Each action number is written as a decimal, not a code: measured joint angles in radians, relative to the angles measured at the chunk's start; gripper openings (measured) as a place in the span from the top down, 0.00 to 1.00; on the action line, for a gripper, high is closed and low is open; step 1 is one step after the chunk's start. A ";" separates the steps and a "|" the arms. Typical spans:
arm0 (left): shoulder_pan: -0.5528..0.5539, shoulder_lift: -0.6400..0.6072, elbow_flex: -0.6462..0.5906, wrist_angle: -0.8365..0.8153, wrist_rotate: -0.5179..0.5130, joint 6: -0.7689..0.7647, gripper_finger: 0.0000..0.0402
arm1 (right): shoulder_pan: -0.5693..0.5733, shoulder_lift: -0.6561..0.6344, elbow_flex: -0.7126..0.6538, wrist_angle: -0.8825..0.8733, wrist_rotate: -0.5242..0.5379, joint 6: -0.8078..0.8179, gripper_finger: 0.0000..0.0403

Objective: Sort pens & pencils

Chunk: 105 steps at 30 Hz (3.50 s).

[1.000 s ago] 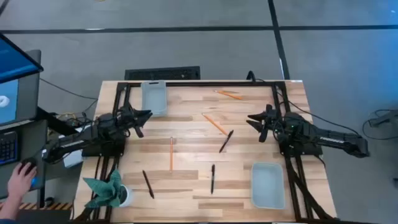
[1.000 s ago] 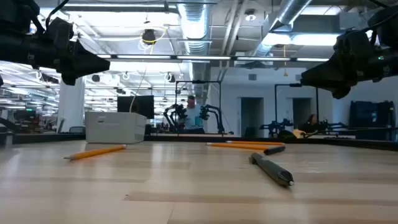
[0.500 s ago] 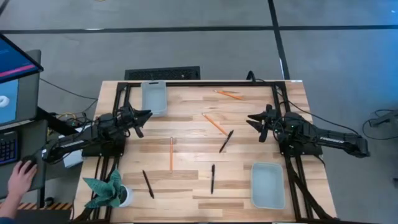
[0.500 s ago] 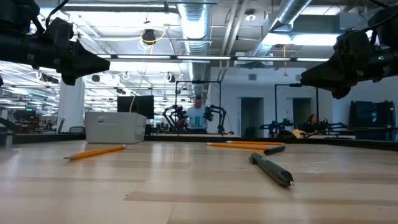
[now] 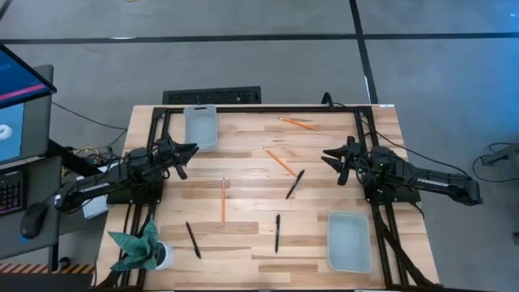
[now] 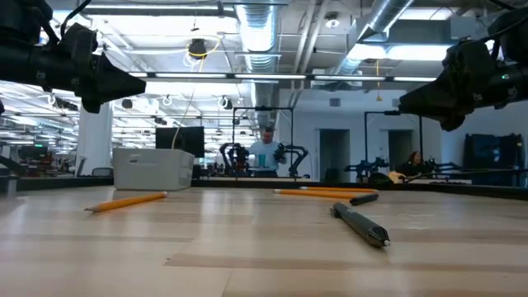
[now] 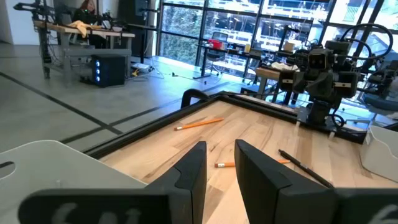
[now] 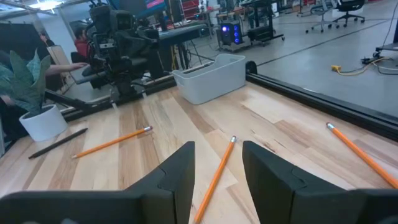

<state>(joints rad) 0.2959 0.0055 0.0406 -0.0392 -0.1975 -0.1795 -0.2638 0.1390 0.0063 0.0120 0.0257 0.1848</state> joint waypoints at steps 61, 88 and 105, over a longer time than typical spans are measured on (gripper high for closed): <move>0.000 0.000 0.000 0.000 0.000 0.000 0.82 | 0.000 0.000 0.000 0.000 0.000 0.000 0.61; 0.000 0.000 0.000 0.000 0.000 -0.009 0.82 | -0.007 0.000 0.000 0.006 0.005 0.084 0.61; 0.000 0.000 0.000 0.000 0.000 -0.013 0.82 | -0.014 0.042 0.161 0.110 0.002 0.232 0.61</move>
<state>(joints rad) 0.2960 0.0055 0.0402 -0.0387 -0.1978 -0.1925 -0.2775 0.1813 0.1675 0.1224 0.0277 0.4170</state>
